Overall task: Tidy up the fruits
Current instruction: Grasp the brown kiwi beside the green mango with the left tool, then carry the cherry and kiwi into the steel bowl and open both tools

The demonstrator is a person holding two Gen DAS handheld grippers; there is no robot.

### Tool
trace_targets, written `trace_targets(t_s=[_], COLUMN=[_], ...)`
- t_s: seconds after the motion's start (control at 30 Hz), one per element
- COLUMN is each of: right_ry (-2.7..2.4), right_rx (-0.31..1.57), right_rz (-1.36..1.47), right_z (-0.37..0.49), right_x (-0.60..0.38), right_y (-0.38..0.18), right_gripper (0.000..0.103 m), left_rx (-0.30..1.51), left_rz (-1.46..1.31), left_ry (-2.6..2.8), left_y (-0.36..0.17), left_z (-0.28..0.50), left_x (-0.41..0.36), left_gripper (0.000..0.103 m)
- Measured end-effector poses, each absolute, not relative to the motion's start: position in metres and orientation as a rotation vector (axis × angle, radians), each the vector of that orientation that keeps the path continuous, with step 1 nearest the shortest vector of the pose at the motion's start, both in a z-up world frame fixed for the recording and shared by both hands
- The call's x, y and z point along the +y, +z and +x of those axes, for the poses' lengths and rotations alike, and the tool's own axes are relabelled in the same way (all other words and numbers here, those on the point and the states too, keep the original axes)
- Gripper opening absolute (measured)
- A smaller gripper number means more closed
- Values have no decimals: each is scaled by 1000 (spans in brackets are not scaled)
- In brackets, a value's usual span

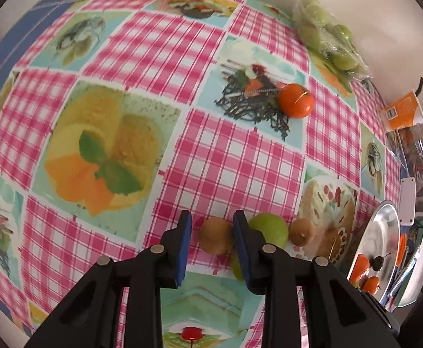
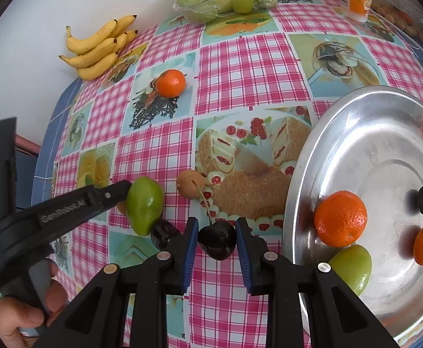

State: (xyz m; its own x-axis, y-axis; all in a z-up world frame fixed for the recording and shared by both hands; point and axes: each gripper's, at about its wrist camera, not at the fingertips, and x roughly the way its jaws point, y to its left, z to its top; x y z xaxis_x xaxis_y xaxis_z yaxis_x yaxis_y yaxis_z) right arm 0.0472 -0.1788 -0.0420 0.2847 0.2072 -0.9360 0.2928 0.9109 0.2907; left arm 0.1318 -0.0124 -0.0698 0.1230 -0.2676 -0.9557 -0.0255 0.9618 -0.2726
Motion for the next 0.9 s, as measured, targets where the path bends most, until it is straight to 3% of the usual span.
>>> trace_targets(t_s=[0.03,0.5,0.9], right_ry=[-60,-45,-189], right_rx=[1293,1263,1192], right_rz=[455,478,569], right_z=[47,45,24], right_x=[-179,-181,-243], right_y=[-42,-28,-2], right_gripper=[28,28,28], left_rx=[1444,1374,1320], left_rz=[-265,-351,-270], left_ry=[-182,-181,-296], left_y=[-71,-45,-8], left_z=[132,125,114], left_x=[-12,14,-33], left_gripper=[25,25,25])
